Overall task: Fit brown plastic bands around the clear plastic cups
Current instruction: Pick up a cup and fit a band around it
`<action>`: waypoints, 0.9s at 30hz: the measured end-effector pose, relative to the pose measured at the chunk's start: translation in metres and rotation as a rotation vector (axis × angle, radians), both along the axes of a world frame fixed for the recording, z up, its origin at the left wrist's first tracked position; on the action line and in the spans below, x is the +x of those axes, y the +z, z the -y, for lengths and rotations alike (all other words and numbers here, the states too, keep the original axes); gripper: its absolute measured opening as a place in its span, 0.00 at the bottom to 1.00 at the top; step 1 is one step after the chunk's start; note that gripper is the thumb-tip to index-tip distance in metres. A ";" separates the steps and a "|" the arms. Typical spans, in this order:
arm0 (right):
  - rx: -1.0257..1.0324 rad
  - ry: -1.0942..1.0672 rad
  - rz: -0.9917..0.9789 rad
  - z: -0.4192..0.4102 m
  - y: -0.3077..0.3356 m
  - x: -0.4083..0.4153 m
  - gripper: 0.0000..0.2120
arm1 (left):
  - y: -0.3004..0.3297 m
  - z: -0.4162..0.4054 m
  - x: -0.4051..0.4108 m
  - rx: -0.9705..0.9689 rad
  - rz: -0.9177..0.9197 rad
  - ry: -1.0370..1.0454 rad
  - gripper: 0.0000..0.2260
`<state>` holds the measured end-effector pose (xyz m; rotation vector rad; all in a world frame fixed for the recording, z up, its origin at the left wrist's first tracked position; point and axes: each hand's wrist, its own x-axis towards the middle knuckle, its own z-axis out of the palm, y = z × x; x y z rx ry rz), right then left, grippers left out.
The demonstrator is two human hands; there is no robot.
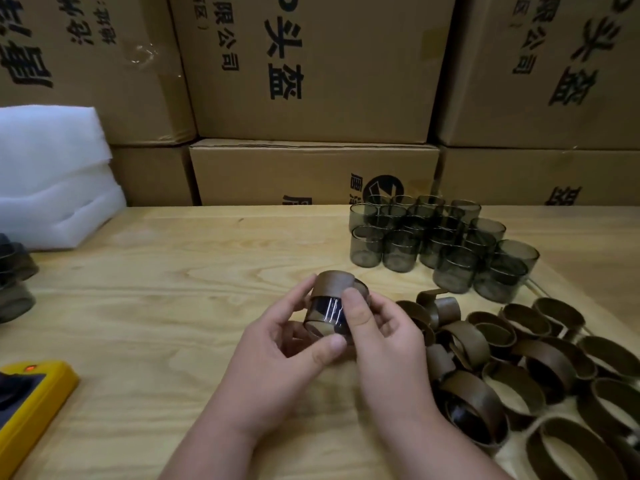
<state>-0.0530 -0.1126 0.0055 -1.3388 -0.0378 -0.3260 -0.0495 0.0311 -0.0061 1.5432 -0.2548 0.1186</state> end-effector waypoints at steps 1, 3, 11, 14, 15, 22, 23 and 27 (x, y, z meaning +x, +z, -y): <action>0.001 0.010 -0.004 0.000 0.000 0.000 0.21 | -0.001 0.000 0.001 0.000 0.006 -0.003 0.37; -0.016 0.037 -0.006 0.000 0.002 -0.001 0.20 | -0.001 -0.002 0.002 -0.013 0.009 0.016 0.36; 0.012 0.040 -0.069 0.001 0.000 0.005 0.33 | 0.006 -0.019 0.000 0.003 -0.054 0.025 0.33; 0.031 0.122 -0.062 0.000 -0.001 0.006 0.33 | 0.009 -0.022 0.000 0.020 -0.035 0.118 0.30; 0.032 0.156 -0.047 -0.001 -0.001 0.006 0.31 | 0.010 -0.022 0.000 0.006 -0.042 0.123 0.29; -0.023 0.217 0.028 -0.002 -0.001 0.009 0.27 | 0.018 -0.020 -0.003 -0.036 -0.070 0.133 0.21; -0.021 0.201 0.028 -0.002 -0.001 0.010 0.26 | 0.018 -0.020 -0.003 -0.027 -0.071 0.137 0.20; -0.039 0.154 0.036 -0.004 -0.005 0.013 0.13 | 0.014 -0.019 -0.001 -0.009 -0.090 0.166 0.18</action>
